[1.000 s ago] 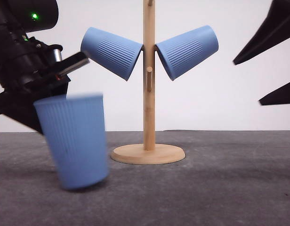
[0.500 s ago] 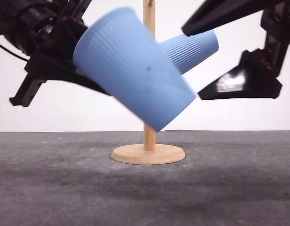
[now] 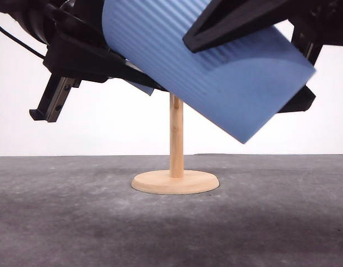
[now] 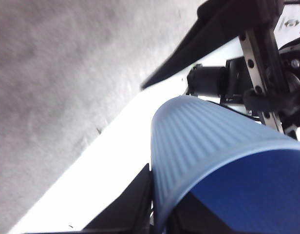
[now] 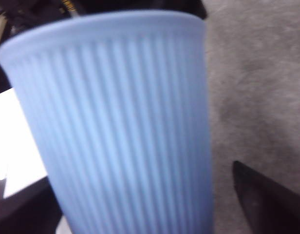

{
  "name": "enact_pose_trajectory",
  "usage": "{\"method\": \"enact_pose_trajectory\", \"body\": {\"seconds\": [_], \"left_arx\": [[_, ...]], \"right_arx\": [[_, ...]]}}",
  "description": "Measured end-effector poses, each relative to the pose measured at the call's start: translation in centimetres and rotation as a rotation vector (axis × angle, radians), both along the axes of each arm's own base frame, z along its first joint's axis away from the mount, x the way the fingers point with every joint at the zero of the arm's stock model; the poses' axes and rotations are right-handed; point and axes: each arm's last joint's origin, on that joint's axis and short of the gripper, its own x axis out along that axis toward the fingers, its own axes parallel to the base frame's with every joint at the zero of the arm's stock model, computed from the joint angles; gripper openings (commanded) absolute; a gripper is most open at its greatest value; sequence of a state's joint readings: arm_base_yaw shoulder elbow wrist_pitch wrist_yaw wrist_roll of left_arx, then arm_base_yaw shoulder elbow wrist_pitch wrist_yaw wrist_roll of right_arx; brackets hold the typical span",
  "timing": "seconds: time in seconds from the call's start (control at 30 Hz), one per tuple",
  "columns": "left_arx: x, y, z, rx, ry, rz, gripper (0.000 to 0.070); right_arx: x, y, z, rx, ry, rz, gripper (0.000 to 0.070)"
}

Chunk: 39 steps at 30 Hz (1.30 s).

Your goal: Place three cups

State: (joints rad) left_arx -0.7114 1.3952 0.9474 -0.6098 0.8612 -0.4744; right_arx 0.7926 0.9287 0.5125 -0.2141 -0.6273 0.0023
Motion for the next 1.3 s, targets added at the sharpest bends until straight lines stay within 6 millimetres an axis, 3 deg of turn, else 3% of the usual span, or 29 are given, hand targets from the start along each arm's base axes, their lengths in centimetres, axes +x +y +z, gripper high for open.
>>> {"method": "enact_pose_trajectory", "body": {"seconds": [0.13,0.33,0.77,1.07,1.3], "left_arx": [[-0.1,-0.1,0.0,0.001,0.003,-0.005,0.0003],[-0.1,-0.1,0.0,0.0,0.002,-0.005,0.0028],[0.4,0.5,0.2,-0.068,-0.009,-0.042,0.0481],[1.6,4.8,2.1,-0.099,-0.165,0.052,0.0488],[1.6,8.6,4.3,-0.123,-0.3,0.167,0.0487]], "right_arx": [[-0.4,0.2,0.0,-0.003,0.008,0.021,0.0404],[-0.4,0.2,0.0,-0.001,0.032,0.009,0.0398],[-1.4,-2.0,0.5,-0.034,0.25,-0.143,0.0398],[-1.6,-3.2,1.1,0.037,0.644,-0.247,0.0399],[0.9,-2.1,1.2,0.142,0.885,-0.264,0.0399]]}}
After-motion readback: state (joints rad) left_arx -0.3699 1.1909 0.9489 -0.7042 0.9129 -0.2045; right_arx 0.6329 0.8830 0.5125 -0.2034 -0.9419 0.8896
